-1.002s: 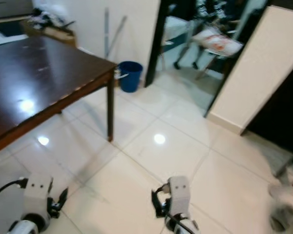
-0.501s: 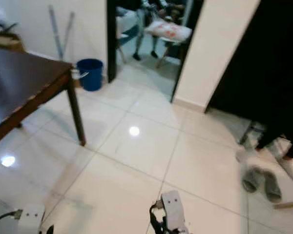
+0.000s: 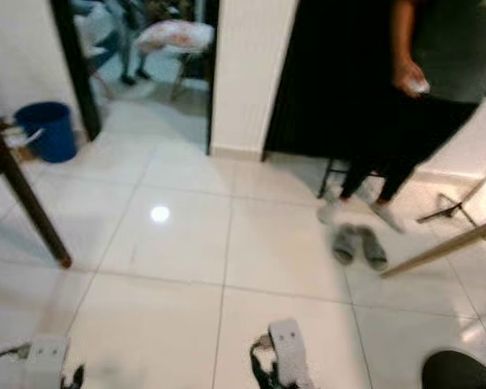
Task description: Setting the table
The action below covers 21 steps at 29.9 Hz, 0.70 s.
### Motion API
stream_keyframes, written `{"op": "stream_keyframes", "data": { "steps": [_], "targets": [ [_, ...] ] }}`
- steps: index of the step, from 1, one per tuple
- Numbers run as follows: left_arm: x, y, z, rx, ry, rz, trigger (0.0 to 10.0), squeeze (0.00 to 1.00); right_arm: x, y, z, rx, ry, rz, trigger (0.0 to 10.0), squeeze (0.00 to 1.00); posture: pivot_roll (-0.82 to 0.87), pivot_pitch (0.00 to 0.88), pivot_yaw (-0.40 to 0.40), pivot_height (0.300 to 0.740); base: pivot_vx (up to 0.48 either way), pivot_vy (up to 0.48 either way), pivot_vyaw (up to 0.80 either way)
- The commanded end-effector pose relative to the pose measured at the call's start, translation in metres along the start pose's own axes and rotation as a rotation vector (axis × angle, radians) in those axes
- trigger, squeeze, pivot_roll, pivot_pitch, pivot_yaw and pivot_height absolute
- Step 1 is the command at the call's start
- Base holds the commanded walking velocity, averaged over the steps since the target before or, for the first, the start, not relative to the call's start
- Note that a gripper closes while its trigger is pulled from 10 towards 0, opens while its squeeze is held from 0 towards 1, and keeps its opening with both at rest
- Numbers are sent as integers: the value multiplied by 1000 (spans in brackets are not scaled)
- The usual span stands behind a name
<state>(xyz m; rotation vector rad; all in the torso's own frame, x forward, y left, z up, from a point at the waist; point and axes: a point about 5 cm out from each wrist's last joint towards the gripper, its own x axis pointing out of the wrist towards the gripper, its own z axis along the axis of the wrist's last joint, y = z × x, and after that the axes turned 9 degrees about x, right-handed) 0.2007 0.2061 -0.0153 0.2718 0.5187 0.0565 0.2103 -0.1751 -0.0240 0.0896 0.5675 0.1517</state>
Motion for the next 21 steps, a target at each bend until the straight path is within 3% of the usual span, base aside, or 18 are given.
{"op": "stream_keyframes", "data": {
  "steps": [1, 21],
  "targets": [
    [-8, 2, -20, -5, 71, 6, 10000, 0, -1, 3, -4, 11, 1, 4, 10000, 0, -20, 0, 40, 740, 0, 0, -731],
    [-5, 1, -21, -10, 48, 4, 10000, 0, 0, 2, -4, 14, -12, 2, 10000, 0, -16, 0, 40, 740, 0, 0, -734]
  ]
}}
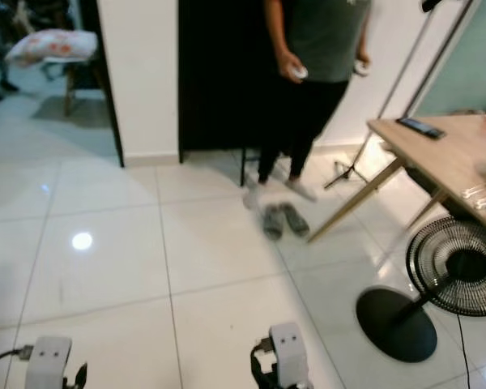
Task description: Setting the table
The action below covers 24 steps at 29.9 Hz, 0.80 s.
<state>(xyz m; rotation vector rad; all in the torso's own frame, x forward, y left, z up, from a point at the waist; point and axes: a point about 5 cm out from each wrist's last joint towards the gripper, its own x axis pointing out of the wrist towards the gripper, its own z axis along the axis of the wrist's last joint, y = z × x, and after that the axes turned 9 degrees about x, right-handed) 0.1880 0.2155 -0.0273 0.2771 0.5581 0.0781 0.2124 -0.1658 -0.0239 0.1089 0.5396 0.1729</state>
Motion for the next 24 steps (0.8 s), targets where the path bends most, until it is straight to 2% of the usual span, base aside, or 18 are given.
{"op": "stream_keyframes", "data": {
  "steps": [1, 24],
  "targets": [
    [0, -4, -2, -12, 5, -13, 10000, 0, -3, -7, -5, 4, 16, -24, 10000, 0, -15, 0, 39, 740, 0, 0, -738],
    [0, -5, -1, -22, -3, -13, 10000, 0, -2, -8, -4, 6, 12, -26, 10000, 0, -16, 0, 38, 740, 0, 0, -735]
  ]
}}
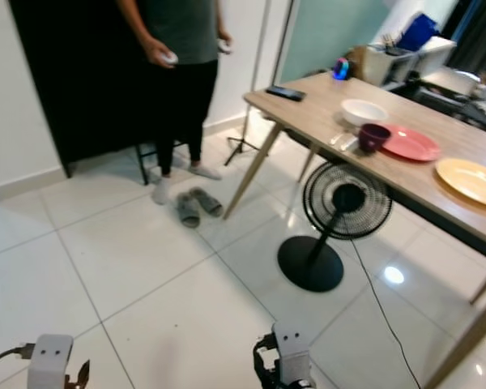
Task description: Setting the table
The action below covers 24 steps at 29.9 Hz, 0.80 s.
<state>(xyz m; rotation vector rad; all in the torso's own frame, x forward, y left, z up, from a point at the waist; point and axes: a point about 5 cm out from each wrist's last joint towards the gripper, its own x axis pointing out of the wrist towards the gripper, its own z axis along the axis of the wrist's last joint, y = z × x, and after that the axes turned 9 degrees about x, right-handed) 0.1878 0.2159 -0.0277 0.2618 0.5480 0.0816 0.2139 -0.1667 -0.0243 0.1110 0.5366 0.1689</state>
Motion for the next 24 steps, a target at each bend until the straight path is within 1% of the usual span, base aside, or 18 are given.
{"op": "stream_keyframes", "data": {
  "steps": [1, 24],
  "targets": [
    [0, -5, -1, -5, 6, -14, 10000, 0, -4, -7, -5, 4, 16, -24, 10000, 0, -15, 0, 38, 740, 0, 0, -738],
    [1, -5, 0, -4, 4, -17, 10000, 0, -3, -7, -4, 7, 14, -26, 10000, 0, -21, 0, 38, 740, 0, 0, -740]
  ]
}}
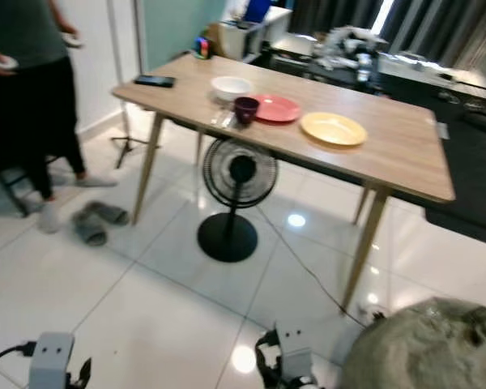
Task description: Setting the table
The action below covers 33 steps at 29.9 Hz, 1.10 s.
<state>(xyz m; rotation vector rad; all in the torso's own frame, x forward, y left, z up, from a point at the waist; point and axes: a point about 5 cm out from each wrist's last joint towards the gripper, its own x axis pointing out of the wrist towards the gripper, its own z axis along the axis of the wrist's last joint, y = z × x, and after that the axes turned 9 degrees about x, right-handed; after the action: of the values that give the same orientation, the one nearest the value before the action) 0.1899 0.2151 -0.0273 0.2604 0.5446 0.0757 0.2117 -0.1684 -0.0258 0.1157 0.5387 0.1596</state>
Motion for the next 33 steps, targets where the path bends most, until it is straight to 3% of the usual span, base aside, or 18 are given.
{"op": "stream_keyframes", "data": {
  "steps": [1, 11, 15, 18, 21, 22, 23, 25, 26, 27, 28, 33],
  "targets": [
    [0, -5, -2, -4, 8, -12, 10000, 0, -1, -5, -2, 0, 13, -17, 10000, 0, -21, 0, 38, 740, 0, 0, -744],
    [0, -4, -2, -4, 9, -8, 10000, 0, -1, -5, -2, 3, 13, -19, 10000, 0, -19, 0, 39, 740, 0, 0, -754],
    [4, 7, 5, -43, 0, 43, 10000, 0, 0, -8, 3, -18, -14, -35, 10000, 0, -16, 0, 38, 740, 0, 0, -777],
    [10, 28, 40, -57, -107, 104, 10000, 0, 5, -13, 35, -5, -121, -62, 10000, 0, -13, 0, 36, 740, 0, 0, -777],
    [12, 49, 97, -78, -285, 159, 10000, 0, 11, -11, 91, 45, -304, -67, 10000, 0, -11, 0, 37, 740, 0, 0, -629],
    [10, 57, 130, -95, -391, 186, 10000, 0, 11, -5, 122, 59, -412, -55, 10000, 0, -8, 0, 36, 740, 0, 0, 0],
    [10, 57, 130, -95, -391, 186, 10000, 0, 11, -5, 122, 59, -412, -55, 10000, 0, -8, 0, 36, 740, 0, 0, 0],
    [8, 64, 165, -121, -499, 214, 10000, 0, 9, 7, 154, 78, -526, -30, 10000, 0, -5, 0, 35, 740, 0, 0, 0],
    [8, 64, 165, -121, -499, 214, 10000, 0, 9, 7, 154, 78, -526, -30, 10000, 0, -5, 0, 35, 740, 0, 0, 0],
    [6, 66, 178, -127, -536, 223, 10000, 0, 7, 12, 165, 84, -565, -18, 10000, 0, -5, 0, 35, 740, 292, 0, 0],
    [1, 67, 206, -105, -620, 254, 10000, 0, 2, 26, 188, 107, -654, 16, 10000, 0, 0, 0, 33, 740, 480, 0, 0],
    [-4, 64, 226, -99, -676, 264, 10000, 0, -3, 39, 201, 117, -714, 43, 10000, 0, -3, 0, 35, 740, 480, 0, 0]
  ]
}}
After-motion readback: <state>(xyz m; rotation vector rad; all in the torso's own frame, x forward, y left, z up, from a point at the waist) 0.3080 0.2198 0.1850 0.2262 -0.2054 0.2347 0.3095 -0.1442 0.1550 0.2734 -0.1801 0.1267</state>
